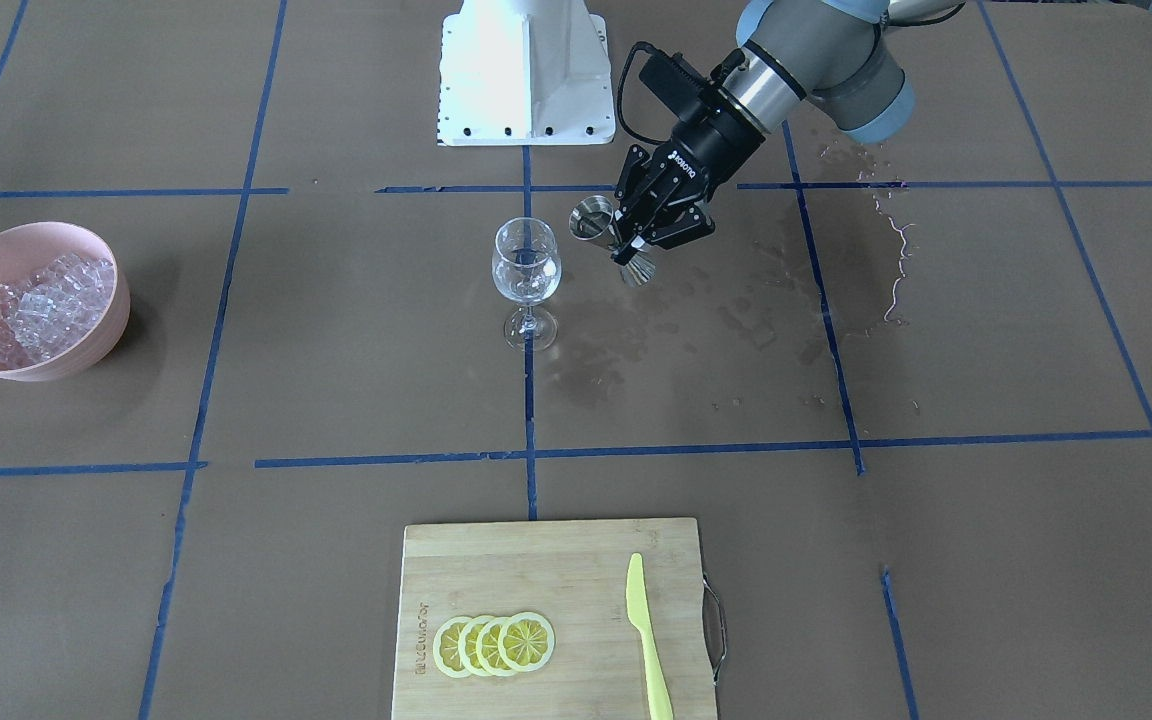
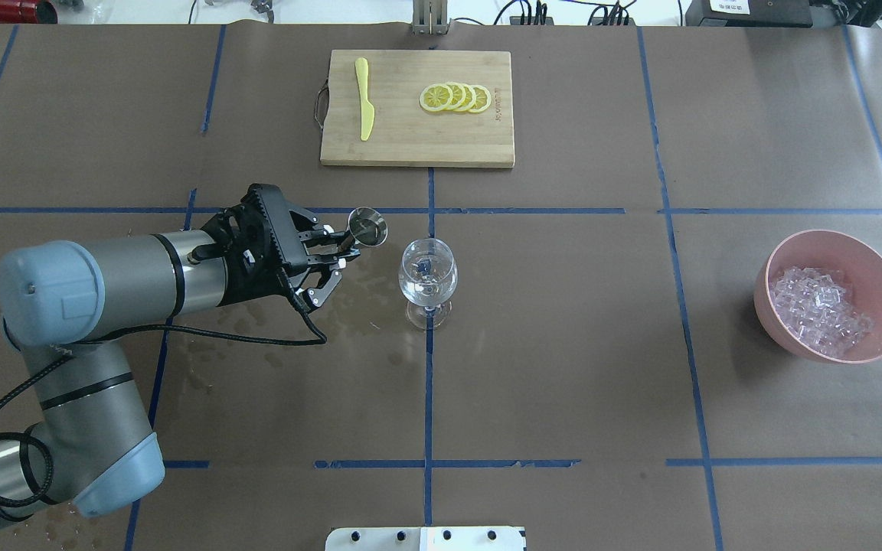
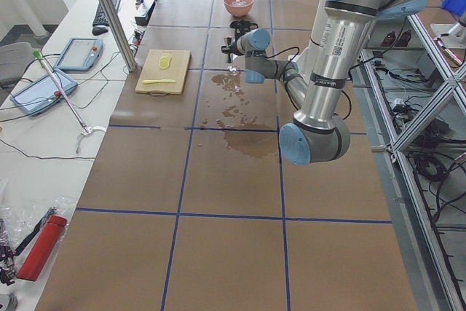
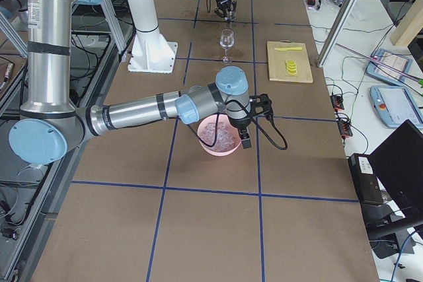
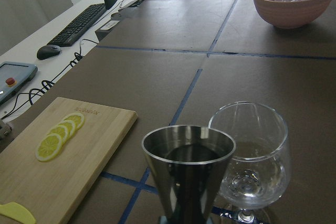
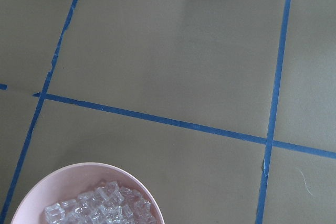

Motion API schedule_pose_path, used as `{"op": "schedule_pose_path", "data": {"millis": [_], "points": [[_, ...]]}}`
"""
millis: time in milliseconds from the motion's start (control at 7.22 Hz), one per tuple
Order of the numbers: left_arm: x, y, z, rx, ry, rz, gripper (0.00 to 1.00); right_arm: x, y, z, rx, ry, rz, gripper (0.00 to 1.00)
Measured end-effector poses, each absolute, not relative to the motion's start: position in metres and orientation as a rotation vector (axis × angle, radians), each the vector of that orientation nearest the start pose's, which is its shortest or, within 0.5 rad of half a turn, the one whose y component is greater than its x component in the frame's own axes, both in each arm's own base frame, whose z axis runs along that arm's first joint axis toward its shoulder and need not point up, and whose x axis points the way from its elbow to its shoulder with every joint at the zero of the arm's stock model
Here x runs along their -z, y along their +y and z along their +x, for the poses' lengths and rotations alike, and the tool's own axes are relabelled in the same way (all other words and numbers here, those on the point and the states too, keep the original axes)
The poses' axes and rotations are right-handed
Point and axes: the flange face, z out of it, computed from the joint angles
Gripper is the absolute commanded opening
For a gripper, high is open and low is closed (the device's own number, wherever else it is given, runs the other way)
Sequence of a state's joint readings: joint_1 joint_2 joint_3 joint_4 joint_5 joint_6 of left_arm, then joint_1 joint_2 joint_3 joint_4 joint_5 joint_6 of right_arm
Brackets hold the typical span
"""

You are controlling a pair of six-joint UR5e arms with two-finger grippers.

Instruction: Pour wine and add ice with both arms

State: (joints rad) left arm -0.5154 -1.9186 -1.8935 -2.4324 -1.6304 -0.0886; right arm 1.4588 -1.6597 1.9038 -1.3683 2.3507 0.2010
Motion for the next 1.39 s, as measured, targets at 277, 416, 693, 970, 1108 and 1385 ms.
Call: {"op": "schedule_pose_path", "data": {"millis": [277,416,693,970,1108,1385], "points": [[-0.192,-0.389,0.420,-0.851,0.844,1.267,0.00,-0.514,-0.468,0.011,0.089,-0.822,0.294,1.00],[-0.184,-0.391,0.423,-0.864,0.824,1.242,0.00,-0.515,-0.468,0.011,0.088,-0.821,0.292,1.00],[-0.181,-0.392,0.424,-0.907,0.776,1.220,0.00,-0.516,-0.468,0.011,0.087,-0.821,0.290,1.00],[-0.172,-0.390,0.419,-0.966,0.722,1.218,0.00,-0.518,-0.469,0.011,0.086,-0.822,0.287,1.00],[-0.168,-0.389,0.418,-0.985,0.703,1.208,0.00,-0.518,-0.469,0.011,0.086,-0.822,0.287,1.00],[-0.160,-0.390,0.422,-1.016,0.664,1.171,0.00,-0.518,-0.469,0.011,0.086,-0.822,0.287,1.00]]}}
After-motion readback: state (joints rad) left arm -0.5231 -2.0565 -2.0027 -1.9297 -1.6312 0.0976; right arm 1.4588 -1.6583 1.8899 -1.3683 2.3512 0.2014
